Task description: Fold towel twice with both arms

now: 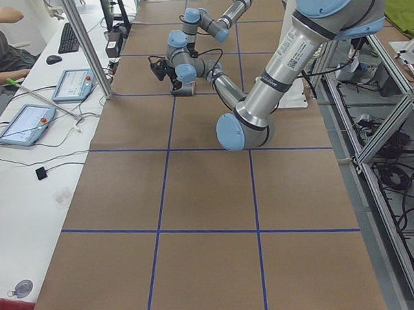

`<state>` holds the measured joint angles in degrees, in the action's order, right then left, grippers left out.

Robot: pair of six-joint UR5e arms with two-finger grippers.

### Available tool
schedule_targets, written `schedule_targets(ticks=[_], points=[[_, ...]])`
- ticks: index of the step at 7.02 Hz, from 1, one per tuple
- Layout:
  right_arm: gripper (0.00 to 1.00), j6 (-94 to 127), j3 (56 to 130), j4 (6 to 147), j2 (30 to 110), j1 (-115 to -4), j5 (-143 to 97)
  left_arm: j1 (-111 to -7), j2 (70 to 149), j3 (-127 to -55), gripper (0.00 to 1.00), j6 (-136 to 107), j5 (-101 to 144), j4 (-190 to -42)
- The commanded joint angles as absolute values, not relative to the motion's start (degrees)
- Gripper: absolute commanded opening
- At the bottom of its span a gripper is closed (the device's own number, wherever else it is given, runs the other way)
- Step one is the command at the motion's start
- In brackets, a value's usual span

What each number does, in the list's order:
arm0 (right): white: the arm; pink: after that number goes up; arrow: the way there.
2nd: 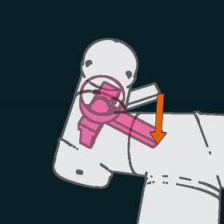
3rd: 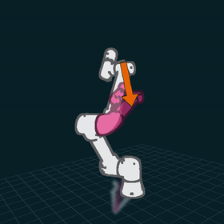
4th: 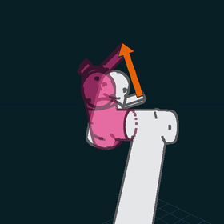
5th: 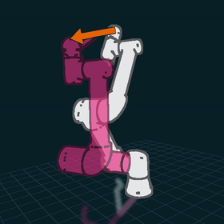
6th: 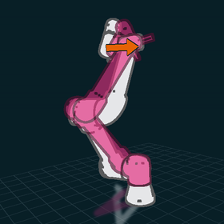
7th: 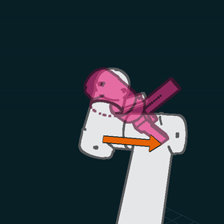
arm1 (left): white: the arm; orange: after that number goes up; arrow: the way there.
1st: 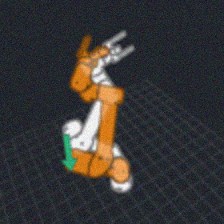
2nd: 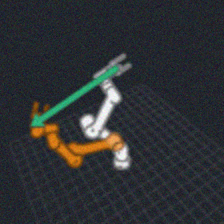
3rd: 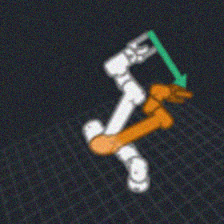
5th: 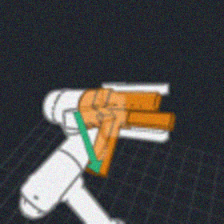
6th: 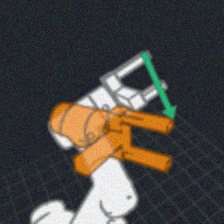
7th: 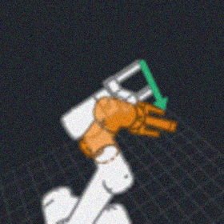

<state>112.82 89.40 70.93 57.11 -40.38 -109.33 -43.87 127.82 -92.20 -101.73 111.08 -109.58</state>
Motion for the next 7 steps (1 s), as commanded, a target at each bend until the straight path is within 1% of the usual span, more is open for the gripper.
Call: schedule_targets(ticks=[1, 3, 4, 6, 7], points=[[1.0, 96.2, 93.9, 72.9, 64.0, -47.3, -113.6, -45.6, 114.6, -105.4, 1.0, -80.8, 111.1, -102.8], [1.0, 78.2, 96.7, 72.4, 73.4, -52.4, -115.8, -50.9, 98.6, -112.9, 1.0, -55.0, 111.5, -102.8], [1.0, 68.1, 96.9, 72.0, 78.3, -57.1, -119.1, -55.8, 92.1, -114.5, 1.0, -40.7, 111.7, -103.0], [1.0, 45.5, 97.5, 72.1, 87.0, -66.8, -124.7, -68.1, 83.4, -113.0, 1.0, -19.5, 123.4, -103.3], [1.0, 37.1, 97.6, 72.4, 89.6, -72.2, -128.8, -74.9, 79.9, -109.1, 1.0, -9.3, 128.6, -103.5]])
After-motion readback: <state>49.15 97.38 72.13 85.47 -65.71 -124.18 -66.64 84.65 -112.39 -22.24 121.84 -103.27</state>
